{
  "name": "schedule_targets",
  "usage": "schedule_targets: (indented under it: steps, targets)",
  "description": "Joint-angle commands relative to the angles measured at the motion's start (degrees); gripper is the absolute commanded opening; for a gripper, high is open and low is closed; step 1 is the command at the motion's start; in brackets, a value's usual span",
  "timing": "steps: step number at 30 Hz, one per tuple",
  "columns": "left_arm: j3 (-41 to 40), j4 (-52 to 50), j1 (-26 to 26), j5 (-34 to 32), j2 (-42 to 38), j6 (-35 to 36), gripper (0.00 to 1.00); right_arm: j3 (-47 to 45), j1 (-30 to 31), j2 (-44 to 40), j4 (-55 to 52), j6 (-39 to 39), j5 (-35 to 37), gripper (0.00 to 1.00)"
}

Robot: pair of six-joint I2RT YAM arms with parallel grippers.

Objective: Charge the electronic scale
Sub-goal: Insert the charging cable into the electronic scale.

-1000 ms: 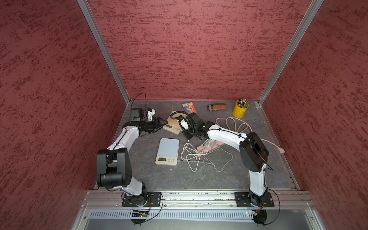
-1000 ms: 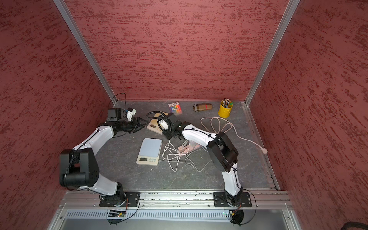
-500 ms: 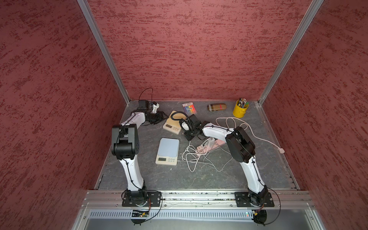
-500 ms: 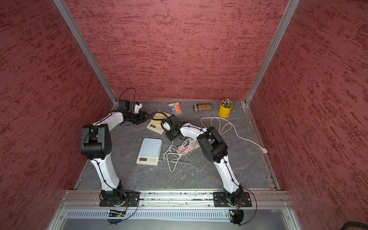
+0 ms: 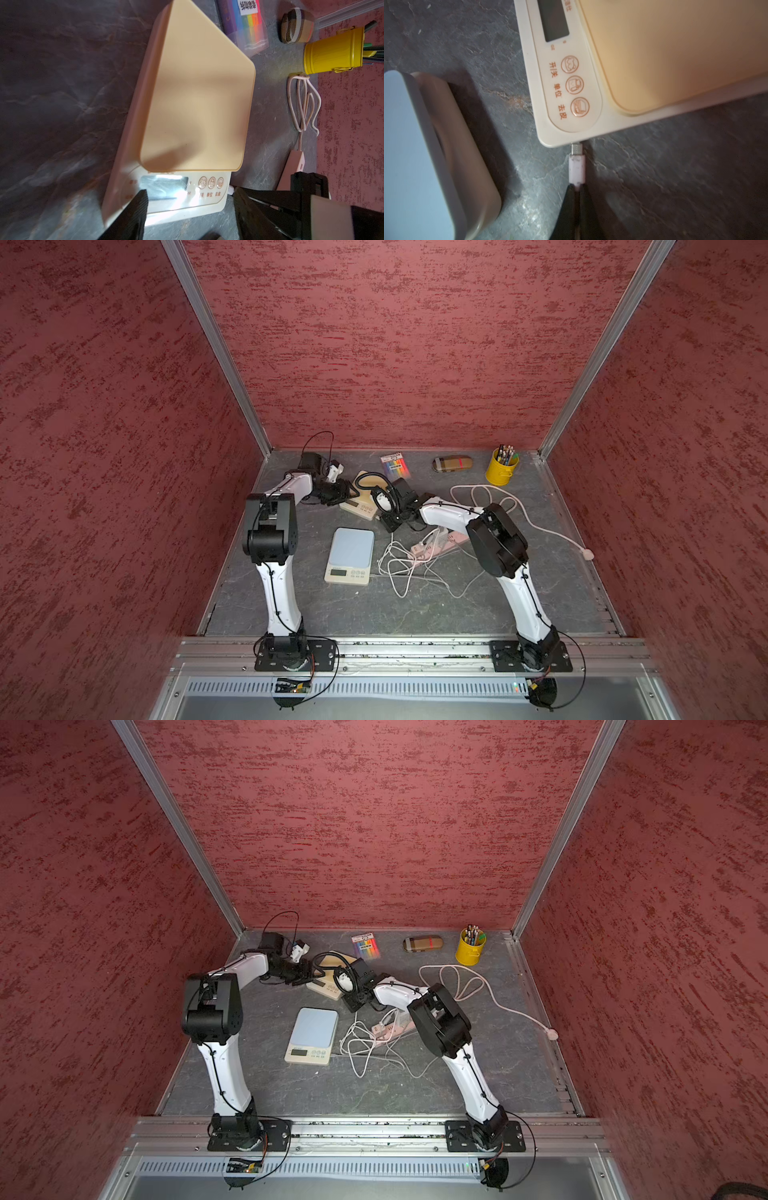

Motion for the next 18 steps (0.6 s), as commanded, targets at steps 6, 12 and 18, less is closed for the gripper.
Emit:
schedule_targets:
  steps: [6,12,18]
  targets:
    - [1.05,-3.43,-0.88,-1.78,2.10,2.44,0.66,1.84,0.13,0.66,1.54,0.46,0.32,0.00]
    - [1.73,-5.89,-1.45,-4.23,2.80,3.39,0.66,0.83,0.17,-0.73,2.06,0.38,0.90,0.00]
    - [2.18,-6.36,-2.06,-4.31,2.34,3.50,0.65,0.48,0.15,-1.47,2.60,0.66,1.36,0.00]
